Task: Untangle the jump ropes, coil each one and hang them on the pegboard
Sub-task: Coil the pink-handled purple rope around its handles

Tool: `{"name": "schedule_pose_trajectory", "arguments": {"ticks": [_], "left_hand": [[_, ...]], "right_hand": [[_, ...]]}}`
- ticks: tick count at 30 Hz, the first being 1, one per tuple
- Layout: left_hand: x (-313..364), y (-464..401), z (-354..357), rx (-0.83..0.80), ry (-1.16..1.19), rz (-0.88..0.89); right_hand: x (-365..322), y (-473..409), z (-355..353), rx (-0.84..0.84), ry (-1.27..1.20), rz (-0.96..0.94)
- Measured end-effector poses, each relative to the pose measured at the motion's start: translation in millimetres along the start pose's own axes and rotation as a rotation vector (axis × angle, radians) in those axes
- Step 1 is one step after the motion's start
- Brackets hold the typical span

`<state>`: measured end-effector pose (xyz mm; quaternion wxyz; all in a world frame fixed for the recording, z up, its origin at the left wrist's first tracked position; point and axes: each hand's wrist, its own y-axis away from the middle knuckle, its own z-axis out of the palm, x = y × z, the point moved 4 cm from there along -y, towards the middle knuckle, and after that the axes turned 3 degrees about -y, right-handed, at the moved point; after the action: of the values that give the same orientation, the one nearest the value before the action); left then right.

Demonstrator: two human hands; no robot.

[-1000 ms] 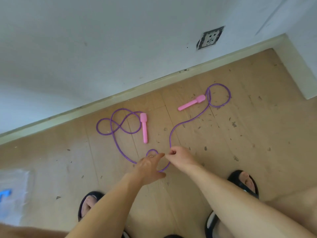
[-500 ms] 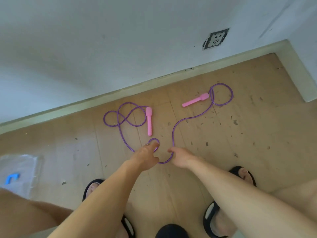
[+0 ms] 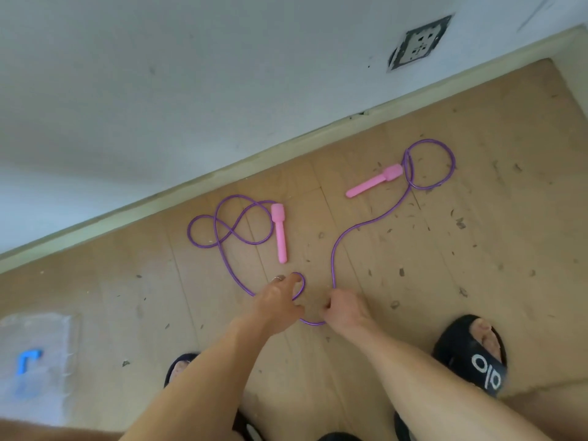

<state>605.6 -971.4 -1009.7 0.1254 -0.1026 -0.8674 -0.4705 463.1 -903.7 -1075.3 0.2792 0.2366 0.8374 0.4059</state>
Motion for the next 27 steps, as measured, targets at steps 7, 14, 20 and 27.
{"name": "schedule_pose_trajectory", "arguments": {"ticks": [7,14,20,27], "left_hand": [[47,36,-36,-0.024,-0.082,0.111],[96,90,-99,0.273,0.278,0.295],[121,146,-143,0.452,0.188,0.341],[112,182,-169,0.565,0.061,0.386]], "right_hand": [[-35,49,-70,-0.166,-0.960,0.211],[-89,118,-168,-0.156,-0.896,-0.185],[-119,188,-227,0.269,-0.357,-0.513],[-116,240,-297,0.601,0.048,-0.552]]}}
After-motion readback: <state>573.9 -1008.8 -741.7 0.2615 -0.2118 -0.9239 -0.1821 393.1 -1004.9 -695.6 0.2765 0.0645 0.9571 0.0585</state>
